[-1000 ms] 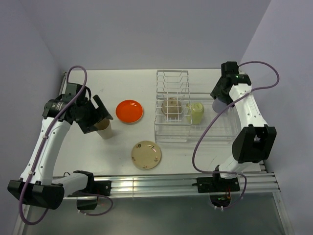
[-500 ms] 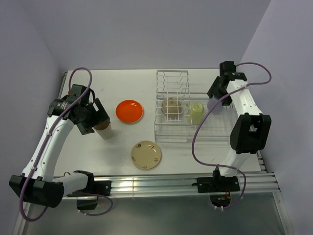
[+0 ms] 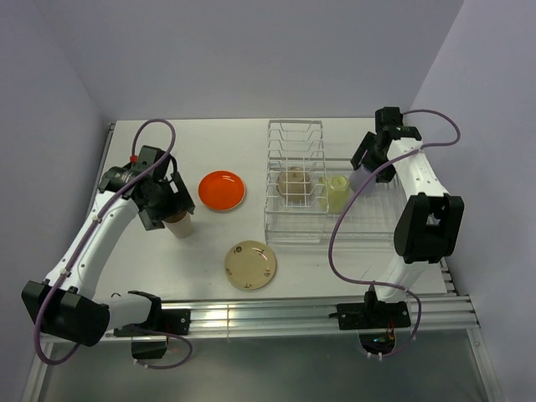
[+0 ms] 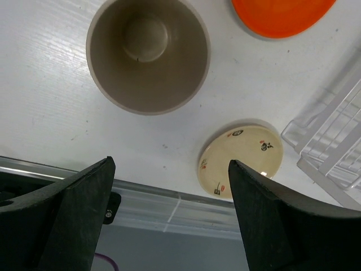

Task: Load the mixed dishes into the dish rack

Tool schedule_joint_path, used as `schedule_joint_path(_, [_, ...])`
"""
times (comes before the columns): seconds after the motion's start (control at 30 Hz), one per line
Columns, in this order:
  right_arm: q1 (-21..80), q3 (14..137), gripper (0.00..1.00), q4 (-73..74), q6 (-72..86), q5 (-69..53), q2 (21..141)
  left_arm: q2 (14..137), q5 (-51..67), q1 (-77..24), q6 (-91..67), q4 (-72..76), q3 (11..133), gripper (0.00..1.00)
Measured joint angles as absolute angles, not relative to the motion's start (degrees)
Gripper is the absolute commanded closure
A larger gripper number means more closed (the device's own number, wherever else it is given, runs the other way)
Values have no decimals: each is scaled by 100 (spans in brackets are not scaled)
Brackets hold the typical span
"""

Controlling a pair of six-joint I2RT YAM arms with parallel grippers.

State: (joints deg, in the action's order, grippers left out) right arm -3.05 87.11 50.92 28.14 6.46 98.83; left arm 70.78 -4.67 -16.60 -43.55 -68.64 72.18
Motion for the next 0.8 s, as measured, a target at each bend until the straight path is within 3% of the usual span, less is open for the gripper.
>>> schedule_joint_path(0.8, [-305, 8674, 13, 5083, 2759, 322, 9279, 8204, -705, -1660, -4086, -5913, 7365, 12])
